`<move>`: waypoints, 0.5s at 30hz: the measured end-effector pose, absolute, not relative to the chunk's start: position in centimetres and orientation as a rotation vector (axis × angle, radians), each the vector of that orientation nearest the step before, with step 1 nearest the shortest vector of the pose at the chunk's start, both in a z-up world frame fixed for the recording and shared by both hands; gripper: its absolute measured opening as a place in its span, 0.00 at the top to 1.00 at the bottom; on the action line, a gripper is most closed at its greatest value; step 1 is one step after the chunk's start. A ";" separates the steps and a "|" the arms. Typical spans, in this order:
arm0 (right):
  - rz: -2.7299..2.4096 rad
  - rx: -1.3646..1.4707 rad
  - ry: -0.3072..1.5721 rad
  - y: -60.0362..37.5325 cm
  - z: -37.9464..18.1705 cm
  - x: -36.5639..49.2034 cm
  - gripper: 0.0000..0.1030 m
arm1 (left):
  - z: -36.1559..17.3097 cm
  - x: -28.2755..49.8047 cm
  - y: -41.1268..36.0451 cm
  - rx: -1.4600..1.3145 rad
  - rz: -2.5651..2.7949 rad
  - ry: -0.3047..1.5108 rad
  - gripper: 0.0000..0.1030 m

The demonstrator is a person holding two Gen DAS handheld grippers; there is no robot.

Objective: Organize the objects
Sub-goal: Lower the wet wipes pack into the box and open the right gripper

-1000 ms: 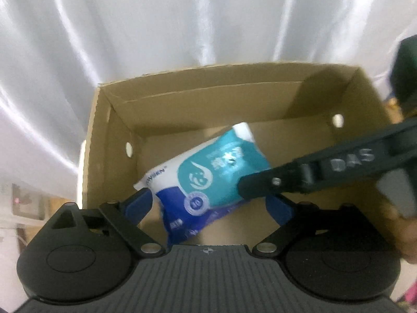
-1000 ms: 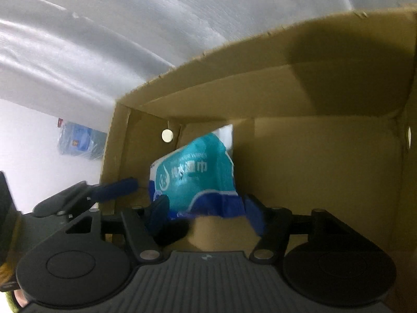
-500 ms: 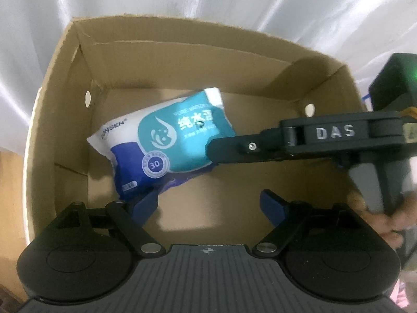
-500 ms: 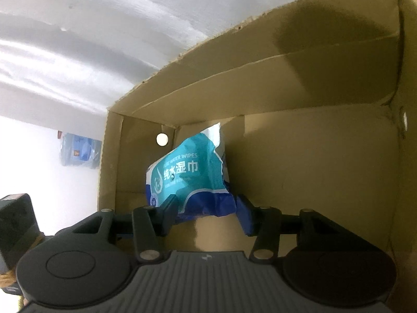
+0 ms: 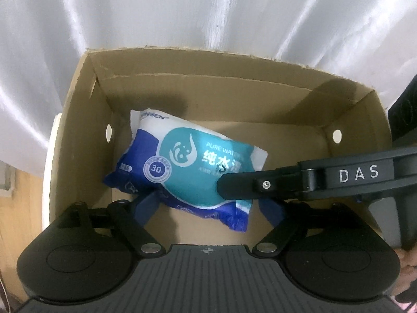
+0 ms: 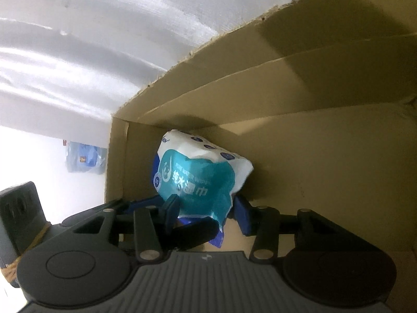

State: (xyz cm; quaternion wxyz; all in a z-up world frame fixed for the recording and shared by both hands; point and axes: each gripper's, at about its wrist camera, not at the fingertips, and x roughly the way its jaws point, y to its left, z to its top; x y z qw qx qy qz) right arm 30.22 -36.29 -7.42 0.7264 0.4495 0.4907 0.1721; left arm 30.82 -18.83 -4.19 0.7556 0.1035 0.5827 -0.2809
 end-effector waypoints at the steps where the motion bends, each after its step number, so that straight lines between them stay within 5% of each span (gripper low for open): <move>1: 0.380 0.992 1.080 -36.2 -7.4 30.3 0.52 | -4.2 30.8 -18.8 0.224 -0.611 1.271 0.18; 15: 0.405 0.974 0.975 -37.5 -3.5 25.0 0.51 | 3.2 23.7 -14.9 0.171 -0.614 1.083 0.06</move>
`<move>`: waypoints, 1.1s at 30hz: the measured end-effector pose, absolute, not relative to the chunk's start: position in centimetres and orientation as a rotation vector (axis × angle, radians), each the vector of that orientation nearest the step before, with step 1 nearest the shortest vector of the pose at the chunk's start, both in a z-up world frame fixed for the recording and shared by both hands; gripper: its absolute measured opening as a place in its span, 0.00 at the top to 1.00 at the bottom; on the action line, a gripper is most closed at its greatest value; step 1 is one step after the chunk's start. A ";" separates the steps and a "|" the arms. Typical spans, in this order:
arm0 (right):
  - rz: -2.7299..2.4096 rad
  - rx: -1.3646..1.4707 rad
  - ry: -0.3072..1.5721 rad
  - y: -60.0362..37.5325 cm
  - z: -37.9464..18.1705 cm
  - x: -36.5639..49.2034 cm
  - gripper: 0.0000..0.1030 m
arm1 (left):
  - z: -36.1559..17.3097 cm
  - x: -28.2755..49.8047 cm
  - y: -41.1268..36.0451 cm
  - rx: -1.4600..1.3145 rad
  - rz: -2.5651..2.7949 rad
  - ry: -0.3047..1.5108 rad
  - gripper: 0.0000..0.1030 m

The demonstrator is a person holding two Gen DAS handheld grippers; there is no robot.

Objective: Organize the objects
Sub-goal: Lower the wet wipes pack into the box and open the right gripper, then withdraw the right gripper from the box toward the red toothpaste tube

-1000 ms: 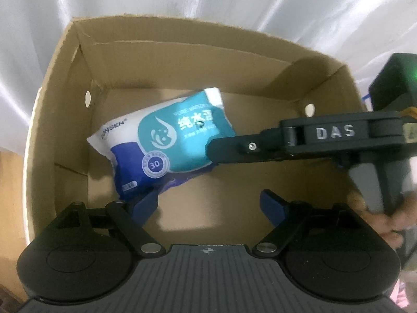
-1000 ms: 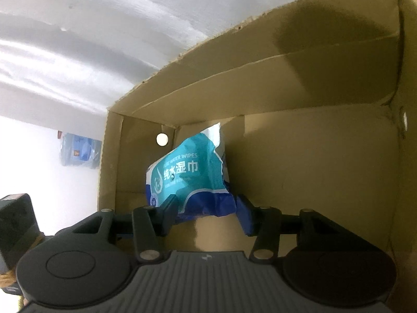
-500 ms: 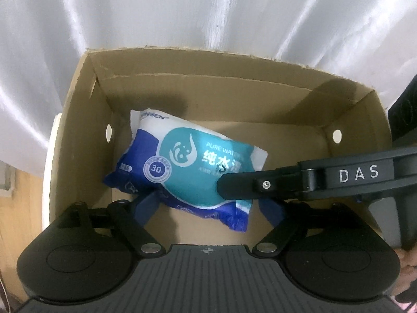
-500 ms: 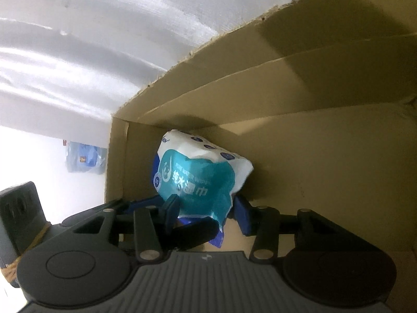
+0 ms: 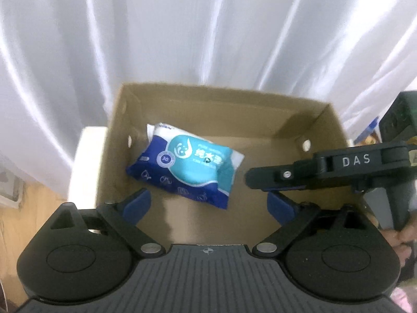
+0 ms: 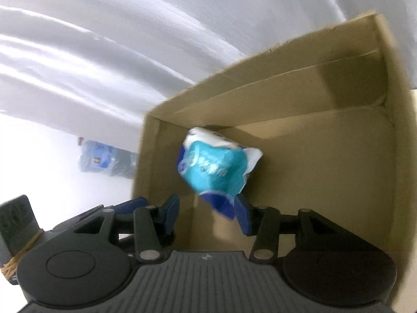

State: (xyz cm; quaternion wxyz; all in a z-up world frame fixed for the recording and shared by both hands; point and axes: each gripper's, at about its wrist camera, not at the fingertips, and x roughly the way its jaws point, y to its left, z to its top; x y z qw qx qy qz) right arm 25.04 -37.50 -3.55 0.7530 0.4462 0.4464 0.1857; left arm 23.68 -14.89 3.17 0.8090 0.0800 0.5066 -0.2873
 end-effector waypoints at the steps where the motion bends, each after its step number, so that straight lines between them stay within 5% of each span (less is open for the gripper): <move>1: 0.413 0.979 0.955 -37.7 -3.1 24.2 0.51 | 3.9 23.0 -14.6 0.165 -0.611 1.062 0.06; 12: 0.461 0.857 0.727 -36.7 1.9 12.7 0.39 | 5.3 10.6 -9.1 -0.003 -0.484 0.825 0.01; 26: 0.322 0.328 0.702 -29.8 4.2 4.4 0.00 | -1.2 2.9 -5.7 -0.118 -0.410 0.812 0.01; 33: 0.256 0.188 0.703 -27.6 5.1 3.8 0.00 | -1.5 2.4 -4.6 -0.146 -0.410 0.804 0.00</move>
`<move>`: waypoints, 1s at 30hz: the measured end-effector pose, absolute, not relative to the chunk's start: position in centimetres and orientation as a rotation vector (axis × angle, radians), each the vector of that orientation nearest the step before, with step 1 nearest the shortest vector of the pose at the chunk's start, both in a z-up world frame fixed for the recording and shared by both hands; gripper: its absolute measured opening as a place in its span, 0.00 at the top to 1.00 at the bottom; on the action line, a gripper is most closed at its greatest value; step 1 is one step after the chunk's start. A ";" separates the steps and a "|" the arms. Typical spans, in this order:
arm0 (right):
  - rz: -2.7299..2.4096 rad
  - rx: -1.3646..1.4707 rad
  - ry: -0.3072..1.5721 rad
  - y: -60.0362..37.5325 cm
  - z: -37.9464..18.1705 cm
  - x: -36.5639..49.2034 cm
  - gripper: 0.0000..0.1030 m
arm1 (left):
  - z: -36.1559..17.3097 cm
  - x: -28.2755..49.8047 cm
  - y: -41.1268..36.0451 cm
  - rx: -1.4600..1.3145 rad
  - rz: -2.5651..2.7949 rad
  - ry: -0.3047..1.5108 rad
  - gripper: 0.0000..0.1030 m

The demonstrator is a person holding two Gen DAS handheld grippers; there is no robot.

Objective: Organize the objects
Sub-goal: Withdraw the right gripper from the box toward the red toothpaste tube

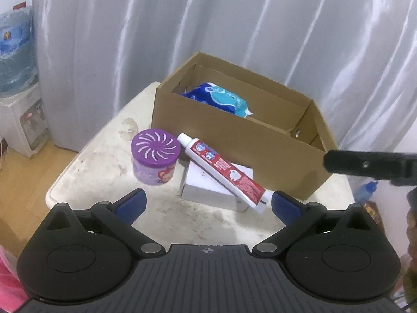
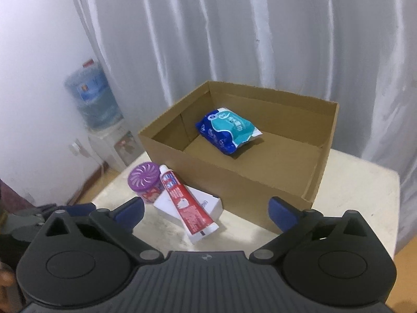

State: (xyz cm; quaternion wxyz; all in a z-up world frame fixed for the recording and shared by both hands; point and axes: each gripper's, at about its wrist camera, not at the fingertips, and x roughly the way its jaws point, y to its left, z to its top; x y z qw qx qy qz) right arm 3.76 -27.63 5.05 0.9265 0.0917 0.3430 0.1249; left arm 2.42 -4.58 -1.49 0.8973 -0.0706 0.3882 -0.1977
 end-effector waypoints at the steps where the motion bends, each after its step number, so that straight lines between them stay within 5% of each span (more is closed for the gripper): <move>1: 0.252 0.171 0.705 -27.4 5.2 3.7 0.00 | -1.4 2.3 -4.5 -0.150 -0.409 0.802 0.00; 30: 0.254 0.112 0.662 -26.1 6.0 3.5 0.00 | -1.5 1.8 -5.1 -0.096 -0.427 0.771 0.00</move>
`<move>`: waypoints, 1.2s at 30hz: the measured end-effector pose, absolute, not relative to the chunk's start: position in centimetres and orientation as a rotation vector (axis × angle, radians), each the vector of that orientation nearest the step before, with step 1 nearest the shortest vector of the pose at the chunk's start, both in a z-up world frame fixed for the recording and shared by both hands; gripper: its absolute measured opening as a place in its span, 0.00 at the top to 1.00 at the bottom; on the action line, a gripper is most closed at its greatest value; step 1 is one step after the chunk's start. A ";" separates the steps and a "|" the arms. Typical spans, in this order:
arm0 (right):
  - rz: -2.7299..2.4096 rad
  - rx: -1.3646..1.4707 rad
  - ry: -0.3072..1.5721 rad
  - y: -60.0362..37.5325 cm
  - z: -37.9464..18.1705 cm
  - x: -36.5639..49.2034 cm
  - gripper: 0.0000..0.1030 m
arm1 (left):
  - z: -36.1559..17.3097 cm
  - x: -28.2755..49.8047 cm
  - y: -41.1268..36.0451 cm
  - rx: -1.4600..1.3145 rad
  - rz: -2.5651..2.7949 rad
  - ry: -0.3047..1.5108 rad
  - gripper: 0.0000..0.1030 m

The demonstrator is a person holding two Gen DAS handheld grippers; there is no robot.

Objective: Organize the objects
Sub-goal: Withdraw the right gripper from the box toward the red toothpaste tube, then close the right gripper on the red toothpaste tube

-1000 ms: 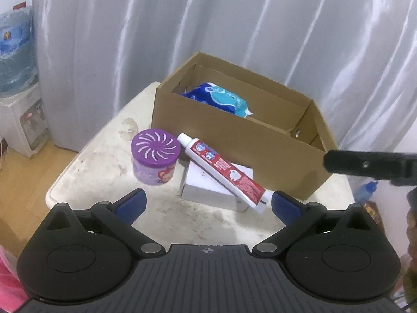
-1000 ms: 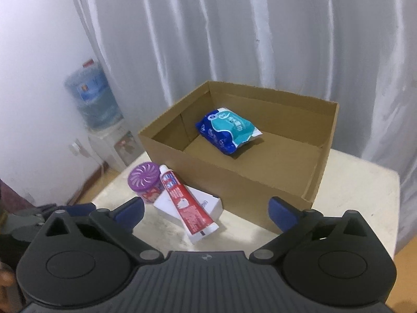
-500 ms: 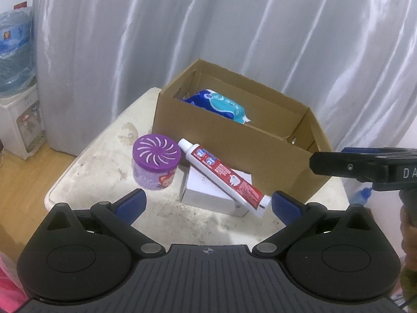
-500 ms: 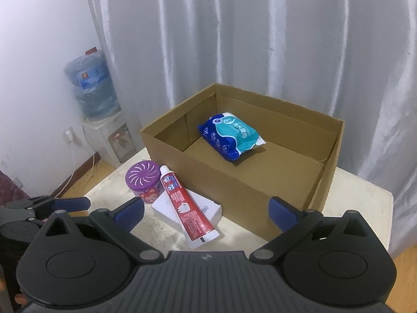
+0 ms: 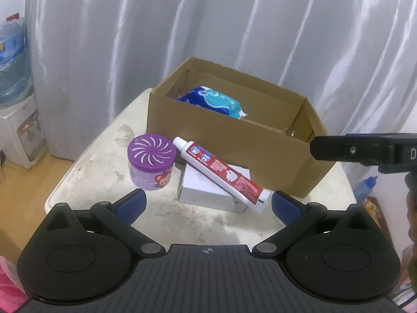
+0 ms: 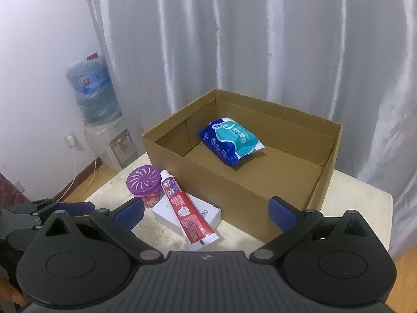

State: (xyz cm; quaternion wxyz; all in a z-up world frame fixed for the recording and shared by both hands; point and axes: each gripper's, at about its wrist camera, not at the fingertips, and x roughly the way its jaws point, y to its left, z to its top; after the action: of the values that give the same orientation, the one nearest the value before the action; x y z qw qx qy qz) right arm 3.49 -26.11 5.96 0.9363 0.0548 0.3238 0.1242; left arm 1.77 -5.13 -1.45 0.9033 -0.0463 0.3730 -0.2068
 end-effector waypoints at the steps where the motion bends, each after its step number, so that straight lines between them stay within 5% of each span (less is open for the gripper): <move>1: 0.253 0.116 0.662 -26.2 5.9 3.5 0.00 | -1.4 1.7 -5.2 -0.091 -0.426 0.772 0.00; 36: 0.419 0.372 0.755 -27.1 2.2 5.1 0.04 | -4.3 1.4 -8.1 -0.055 -0.454 0.835 0.02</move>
State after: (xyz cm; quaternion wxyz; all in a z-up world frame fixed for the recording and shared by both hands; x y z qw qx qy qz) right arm 5.05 -27.10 2.16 0.8916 0.1790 0.3635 0.2019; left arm 1.36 -8.08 -4.31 0.8888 -0.0263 0.4020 -0.2186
